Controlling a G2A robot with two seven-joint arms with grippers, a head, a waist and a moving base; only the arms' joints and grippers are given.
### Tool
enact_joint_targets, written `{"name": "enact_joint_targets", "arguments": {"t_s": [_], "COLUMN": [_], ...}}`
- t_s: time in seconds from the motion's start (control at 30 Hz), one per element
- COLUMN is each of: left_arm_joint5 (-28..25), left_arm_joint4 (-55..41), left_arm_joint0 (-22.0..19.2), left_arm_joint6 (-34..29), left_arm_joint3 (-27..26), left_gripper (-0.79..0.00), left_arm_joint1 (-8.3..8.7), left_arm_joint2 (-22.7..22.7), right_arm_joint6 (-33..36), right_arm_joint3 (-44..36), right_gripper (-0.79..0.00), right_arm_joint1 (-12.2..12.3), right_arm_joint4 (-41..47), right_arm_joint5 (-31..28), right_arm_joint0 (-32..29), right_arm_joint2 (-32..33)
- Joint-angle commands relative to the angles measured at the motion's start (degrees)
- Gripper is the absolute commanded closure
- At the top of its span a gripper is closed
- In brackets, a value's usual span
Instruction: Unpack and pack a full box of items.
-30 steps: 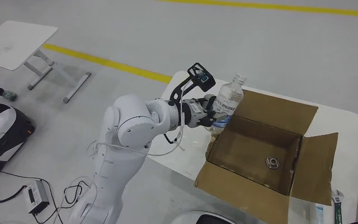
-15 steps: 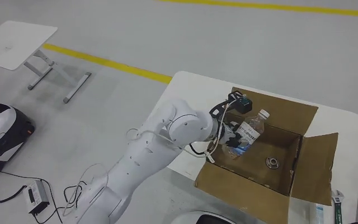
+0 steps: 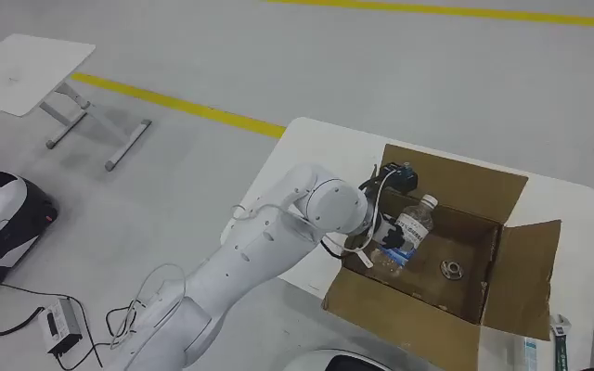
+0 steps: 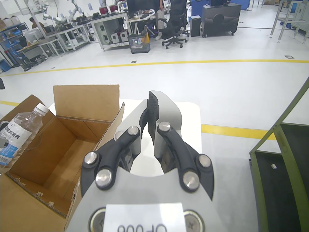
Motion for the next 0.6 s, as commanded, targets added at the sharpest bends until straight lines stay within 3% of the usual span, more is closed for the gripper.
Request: {"name": "enact_joint_targets", "arguments": {"t_s": [0.0, 0.37, 0.57], "left_arm_joint5": [-0.04, -0.11, 2.2], "left_arm_joint4": [-0.05, -0.28, -1.46], "left_arm_joint0": [-0.01, 0.48, -0.42], "left_arm_joint6": [-0.02, 0.98, 3.94], "left_arm_joint3": [0.0, 0.23, 4.13], "left_gripper": [0.0, 0.0, 0.0], "left_arm_joint1": [0.0, 0.0, -0.54], "left_arm_joint2": [-0.02, -0.09, 1.43], "right_arm_joint6": [0.0, 0.0, 0.0], "right_arm_joint3": [0.0, 0.0, 0.0], "right_gripper": [0.0, 0.0, 0.0], "right_arm_joint1": [0.0, 0.0, 0.0], "right_arm_joint4": [0.0, 0.0, 0.0], "right_arm_joint5": [0.0, 0.0, 0.0], "right_arm_joint0": [0.0, 0.0, 0.0], "right_arm_joint2": [0.0, 0.0, 0.0]}}
